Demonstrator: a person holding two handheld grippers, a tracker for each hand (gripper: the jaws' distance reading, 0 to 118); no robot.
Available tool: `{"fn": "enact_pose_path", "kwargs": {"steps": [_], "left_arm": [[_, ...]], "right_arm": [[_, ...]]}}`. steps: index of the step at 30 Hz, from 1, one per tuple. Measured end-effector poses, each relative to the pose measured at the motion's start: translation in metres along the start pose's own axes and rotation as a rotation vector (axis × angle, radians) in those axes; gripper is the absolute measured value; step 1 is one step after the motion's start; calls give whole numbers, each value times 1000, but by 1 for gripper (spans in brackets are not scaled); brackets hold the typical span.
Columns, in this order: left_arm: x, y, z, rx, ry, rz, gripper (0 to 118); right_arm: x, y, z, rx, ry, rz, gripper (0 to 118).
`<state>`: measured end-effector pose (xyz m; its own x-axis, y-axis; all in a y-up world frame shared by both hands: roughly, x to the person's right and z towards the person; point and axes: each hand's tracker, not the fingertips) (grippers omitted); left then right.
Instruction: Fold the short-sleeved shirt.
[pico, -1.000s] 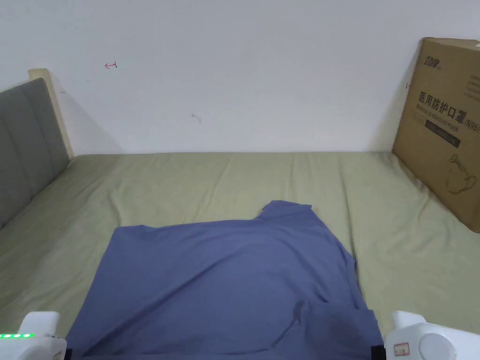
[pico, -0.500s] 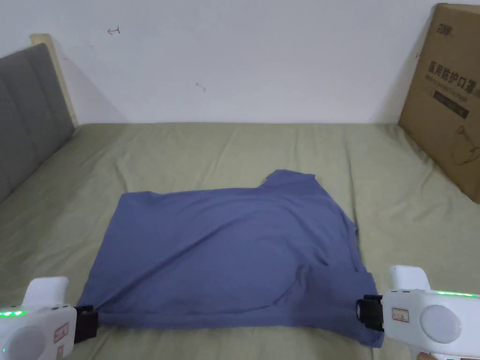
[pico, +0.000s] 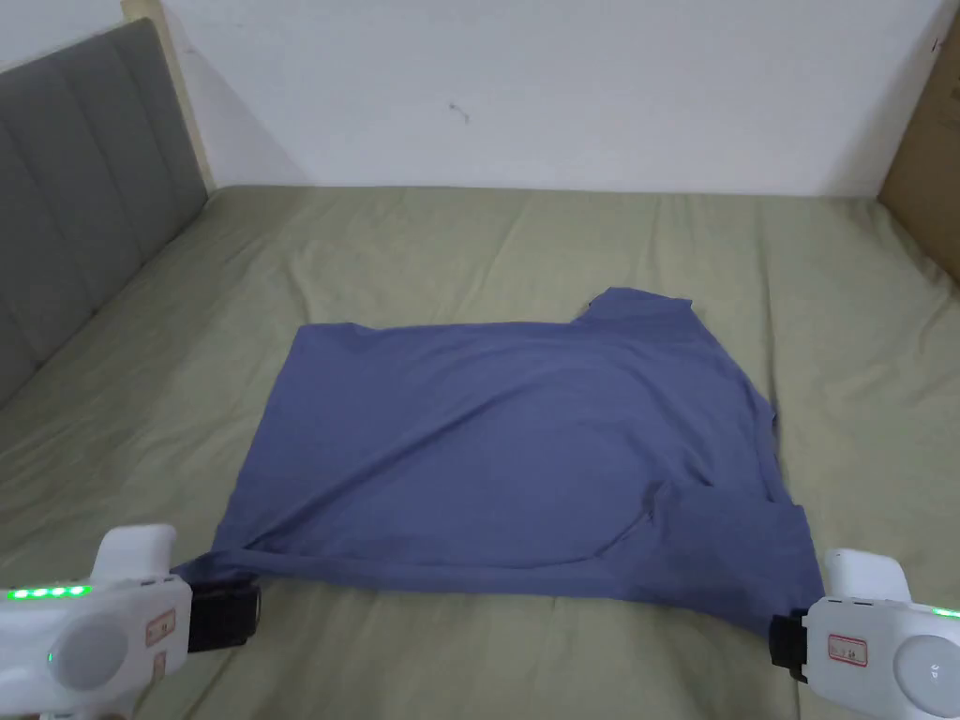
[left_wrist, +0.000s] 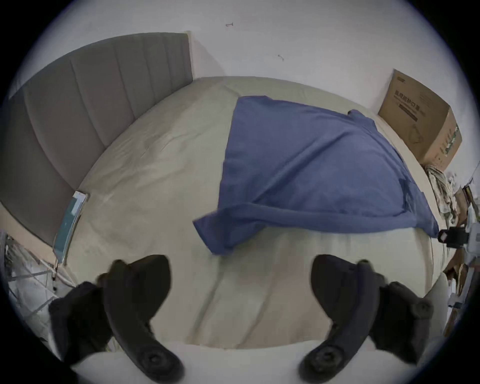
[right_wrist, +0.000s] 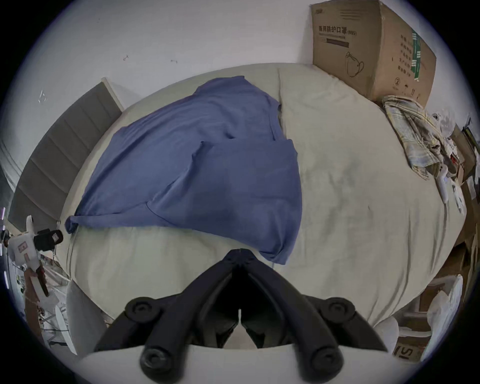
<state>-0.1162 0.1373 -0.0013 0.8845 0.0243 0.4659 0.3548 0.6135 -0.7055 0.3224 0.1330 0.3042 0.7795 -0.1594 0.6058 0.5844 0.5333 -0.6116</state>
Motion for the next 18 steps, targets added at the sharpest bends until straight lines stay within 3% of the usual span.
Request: {"fn": "enact_pose_path", "kwargs": {"steps": [5, 8, 9, 10, 11, 14, 18], "left_arm": [[-18, 23, -23, -39, -55, 156, 99], [-19, 32, -24, 9, -82, 198, 77], [-19, 34, -25, 4, -101, 207, 52], [-16, 36, -25, -11, -118, 212, 16], [-14, 36, -27, -32, -136, 208, 1], [-2, 31, -35, -109, -64, 94, 1], [-3, 30, -36, -87, -58, 98, 1]], "right_arm": [[4, -3, 0, -31, 37, -47, 1], [9, -5, -4, -46, 37, -78, 1], [10, -6, -6, -52, 26, -78, 1], [10, -7, -7, -59, 17, -75, 1], [10, -8, -8, -64, 14, -74, 1], [11, -8, -7, -73, 19, -78, 1], [13, -7, -7, -73, 6, -61, 1]]}}
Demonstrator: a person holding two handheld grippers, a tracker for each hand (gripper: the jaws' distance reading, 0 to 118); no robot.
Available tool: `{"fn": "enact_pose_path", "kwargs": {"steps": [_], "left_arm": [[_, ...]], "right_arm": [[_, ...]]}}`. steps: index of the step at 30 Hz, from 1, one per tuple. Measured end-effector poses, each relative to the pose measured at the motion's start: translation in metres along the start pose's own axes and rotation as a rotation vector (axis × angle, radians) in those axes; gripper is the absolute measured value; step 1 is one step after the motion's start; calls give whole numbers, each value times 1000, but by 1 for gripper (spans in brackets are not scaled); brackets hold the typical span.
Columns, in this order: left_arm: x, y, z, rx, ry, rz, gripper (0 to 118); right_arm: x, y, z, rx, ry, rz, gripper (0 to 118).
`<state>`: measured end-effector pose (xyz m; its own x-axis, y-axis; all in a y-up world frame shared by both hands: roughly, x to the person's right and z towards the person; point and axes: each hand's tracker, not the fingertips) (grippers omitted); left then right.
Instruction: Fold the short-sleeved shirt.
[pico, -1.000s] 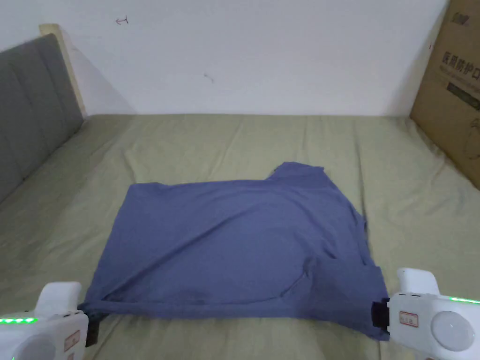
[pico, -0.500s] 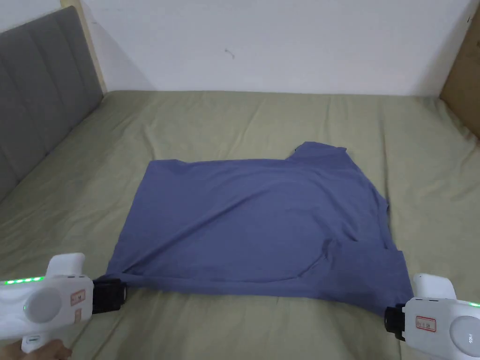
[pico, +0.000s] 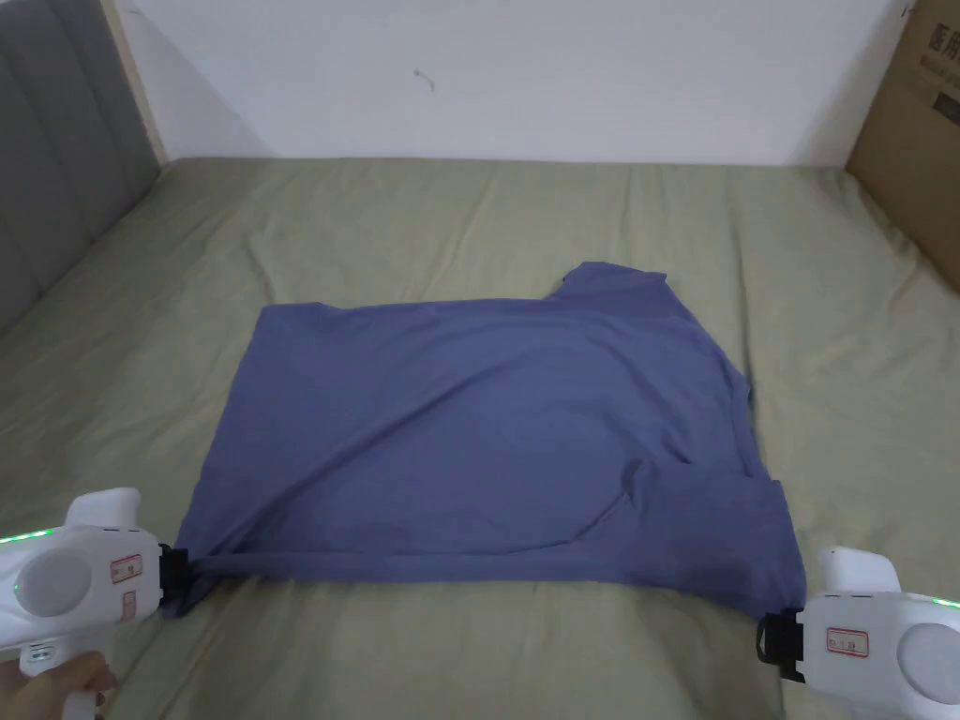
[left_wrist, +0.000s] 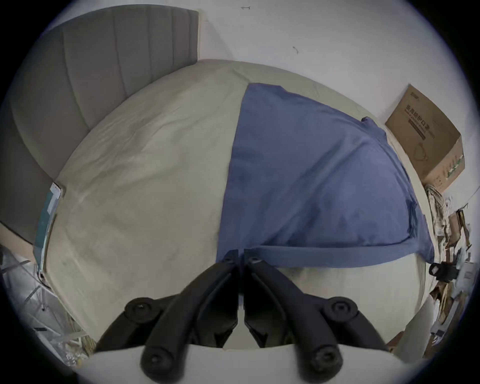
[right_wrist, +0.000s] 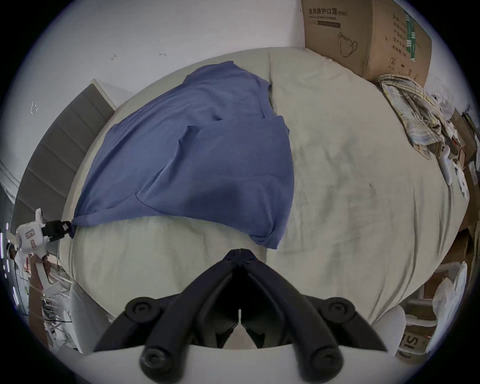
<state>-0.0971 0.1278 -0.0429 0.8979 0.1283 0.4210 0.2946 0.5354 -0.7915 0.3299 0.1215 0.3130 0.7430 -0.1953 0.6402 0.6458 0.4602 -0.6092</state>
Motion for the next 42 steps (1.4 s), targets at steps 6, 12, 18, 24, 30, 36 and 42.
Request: {"fn": "enact_pose_path", "kwargs": {"steps": [6, 12, 18, 24, 30, 36, 42], "left_arm": [[1, 7, 1, 19, 45, -52, 1], [-1, 5, 2, 33, 64, -89, 1], [-5, 3, 3, 28, 72, -89, 1], [-7, 5, 9, 40, 60, -80, 1], [4, 20, 29, 83, 61, -90, 1], [17, 67, 36, 122, 88, -153, 1], [30, 121, -3, 102, 128, -195, 1]], "right_arm": [[-3, 9, 10, 82, -27, 56, 7], [4, 32, 1, 101, -13, 48, 83], [4, 20, -35, -31, -92, 93, 2], [7, 30, -15, 10, -46, 14, 2], [0, 62, 17, 80, -27, 55, 2], [-12, 118, 17, 128, -64, 114, 2], [-27, 184, -28, 81, -93, 123, 2]]}}
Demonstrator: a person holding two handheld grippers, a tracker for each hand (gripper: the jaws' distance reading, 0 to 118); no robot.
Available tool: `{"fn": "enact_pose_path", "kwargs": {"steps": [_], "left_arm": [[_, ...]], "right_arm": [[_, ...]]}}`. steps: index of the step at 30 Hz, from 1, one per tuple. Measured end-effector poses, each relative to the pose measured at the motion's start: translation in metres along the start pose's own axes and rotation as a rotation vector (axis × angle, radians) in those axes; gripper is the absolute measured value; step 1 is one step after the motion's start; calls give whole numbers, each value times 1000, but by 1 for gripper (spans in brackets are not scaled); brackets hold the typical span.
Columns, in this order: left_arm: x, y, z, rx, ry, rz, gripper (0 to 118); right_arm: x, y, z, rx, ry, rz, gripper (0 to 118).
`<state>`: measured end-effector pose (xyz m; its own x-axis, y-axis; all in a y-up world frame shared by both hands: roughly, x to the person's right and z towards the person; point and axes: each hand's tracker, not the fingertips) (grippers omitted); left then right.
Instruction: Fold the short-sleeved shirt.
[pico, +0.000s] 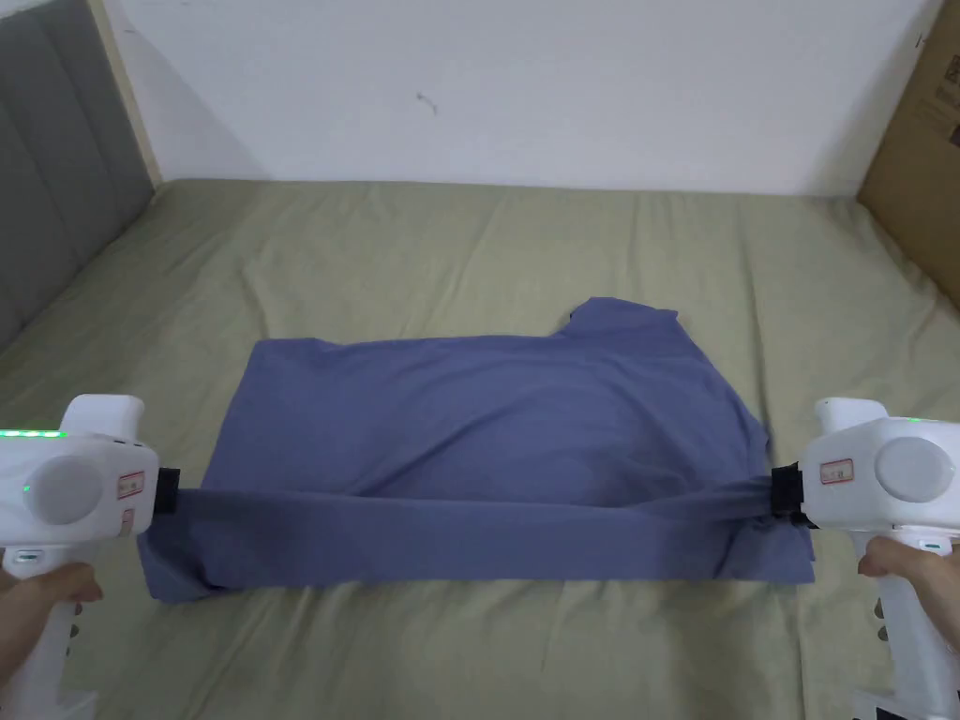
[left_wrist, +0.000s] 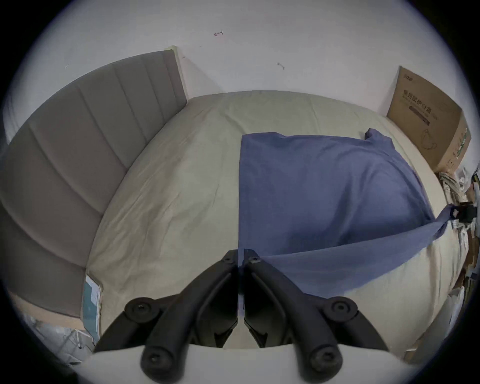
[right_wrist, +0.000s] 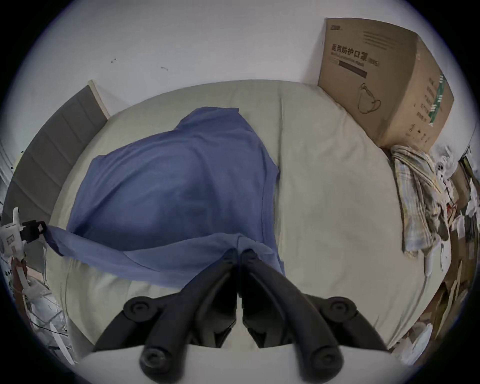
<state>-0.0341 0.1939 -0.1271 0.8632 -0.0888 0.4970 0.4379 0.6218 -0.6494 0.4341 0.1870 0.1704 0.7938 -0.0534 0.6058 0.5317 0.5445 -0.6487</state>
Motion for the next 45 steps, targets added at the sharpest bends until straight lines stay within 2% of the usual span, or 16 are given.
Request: {"fn": "enact_pose_path", "kwargs": {"steps": [4, 5, 7, 8, 12, 18, 22, 23, 24, 32, 33, 36, 37, 42, 44, 45], "left_arm": [[10, 10, -39, -35, 31, -30, 2], [13, 9, -47, -46, 42, -45, 8], [13, 7, -64, -53, 61, -48, 50], [12, 5, -66, -58, 65, -47, 62], [4, -2, -65, -56, 70, -19, 88], [-5, -17, -17, -7, 7, 55, 84], [-4, -44, 15, -1, -100, 103, 51], [-2, -53, 18, -5, -93, 105, 20], [1, -64, 20, -22, -79, 107, 0], [-4, -93, 20, -44, -95, 168, 0], [-8, -89, 19, -48, -91, 177, 10], [-17, -79, 10, -37, -89, 183, 85], [-18, -77, 3, -42, -82, 178, 90], [-27, -74, -38, -101, -89, 234, 82], [-29, -74, -50, -129, -137, 269, 38], [-28, -75, -54, -125, -137, 262, 23]], "right_arm": [[-1, 21, -40, -50, 1, 0, 2], [-1, 24, -49, -69, 5, -4, 5], [0, 25, -61, -133, 38, 17, 45], [1, 24, -62, -128, 39, 16, 66], [4, 17, -53, -97, -4, 27, 70], [13, 4, -12, -4, 17, -26, 65], [3, -24, 13, 10, 42, 32, 32], [0, -34, 16, 19, 34, 31, 6], [-5, -47, 18, 26, 30, 25, 1], [-24, -101, 3, -21, 63, -30, 1], [-26, -103, 2, -24, 67, -28, 1], [-34, -107, 0, -35, 72, -10, 1], [-35, -107, -1, -35, 72, -5, 1], [-37, -111, -8, -45, 99, -14, 1], [-37, -114, -12, -58, 83, -5, 1], [-36, -115, -14, -64, 76, -2, 1]]}}
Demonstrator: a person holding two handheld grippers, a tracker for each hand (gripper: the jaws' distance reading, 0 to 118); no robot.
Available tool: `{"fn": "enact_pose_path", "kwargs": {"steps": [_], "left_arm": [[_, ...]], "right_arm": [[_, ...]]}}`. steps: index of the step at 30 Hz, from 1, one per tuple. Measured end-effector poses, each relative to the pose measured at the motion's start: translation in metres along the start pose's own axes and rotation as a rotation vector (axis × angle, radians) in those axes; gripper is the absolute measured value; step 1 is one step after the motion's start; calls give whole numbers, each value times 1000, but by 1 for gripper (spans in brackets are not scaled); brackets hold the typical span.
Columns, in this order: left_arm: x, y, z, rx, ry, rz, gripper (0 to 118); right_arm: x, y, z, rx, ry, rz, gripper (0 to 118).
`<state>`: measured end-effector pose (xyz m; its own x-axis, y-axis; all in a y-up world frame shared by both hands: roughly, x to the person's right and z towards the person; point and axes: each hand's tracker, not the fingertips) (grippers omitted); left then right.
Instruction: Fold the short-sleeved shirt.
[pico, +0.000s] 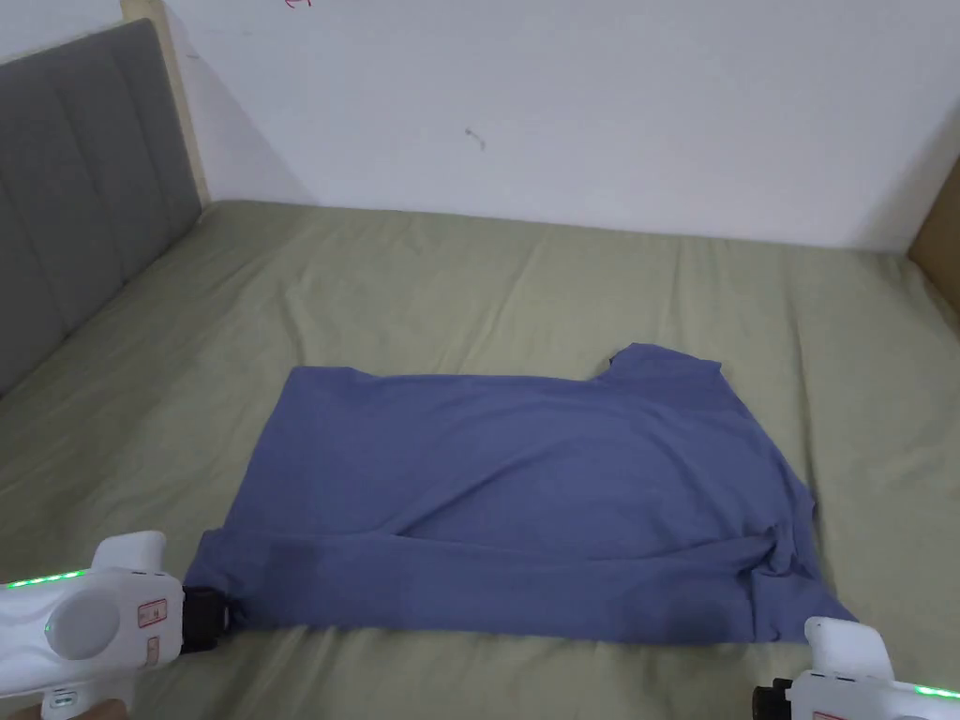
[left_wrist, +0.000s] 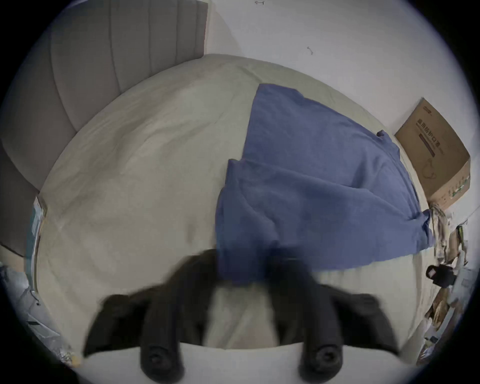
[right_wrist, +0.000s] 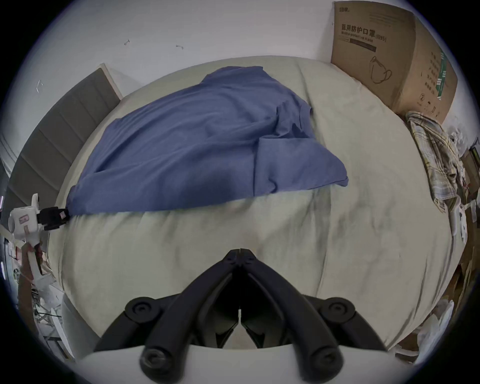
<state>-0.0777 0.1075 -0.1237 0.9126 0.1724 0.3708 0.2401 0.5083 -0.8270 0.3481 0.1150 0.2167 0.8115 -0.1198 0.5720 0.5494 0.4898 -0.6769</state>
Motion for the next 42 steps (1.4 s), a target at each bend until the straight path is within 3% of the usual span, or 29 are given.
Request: {"fn": "enact_pose_path", "kwargs": {"steps": [3, 10, 11, 13, 14, 15, 22, 23, 24, 26, 30, 34, 37, 42], "left_arm": [[7, -4, -10, 21, 21, -43, 7], [23, -5, -11, 5, 60, -155, 7], [22, -4, -11, 5, 57, -153, 7], [20, -5, -8, 2, 50, -147, 7], [20, -4, -7, 3, 48, -145, 7], [21, -4, -7, 3, 48, -146, 7], [26, -2, -6, -13, 64, -178, 7], [26, -2, -7, -15, 63, -173, 7], [25, -3, -8, -15, 62, -168, 7], [24, -2, -8, -18, 60, -162, 7], [25, -1, -6, -18, 60, -164, 7], [29, 0, 6, -14, 63, -174, 7], [31, 2, 21, 3, 57, -179, 7], [33, 5, 46, 35, 41, -185, 7]], "right_arm": [[3, -3, -1, -12, -20, 5, 1], [25, -1, 8, 54, -33, -30, 1], [30, 1, 13, 83, -19, -43, 6], [39, 13, 14, 92, -20, -60, 56], [43, 19, 13, 94, -20, -66, 73], [48, 25, 12, 111, -21, -82, 74], [77, 63, -31, 130, -22, -160, 70], [80, 64, -43, 102, -40, -165, 58], [80, 63, -54, 48, -42, -169, 26], [74, 56, -62, 38, -62, -139, 15], [55, 60, -46, 65, -115, 2, 14], [57, 61, -30, 76, -110, -41, 14], [58, 65, -18, 74, -145, -30, 14], [60, 59, 8, 107, -105, -57, 14]]}}
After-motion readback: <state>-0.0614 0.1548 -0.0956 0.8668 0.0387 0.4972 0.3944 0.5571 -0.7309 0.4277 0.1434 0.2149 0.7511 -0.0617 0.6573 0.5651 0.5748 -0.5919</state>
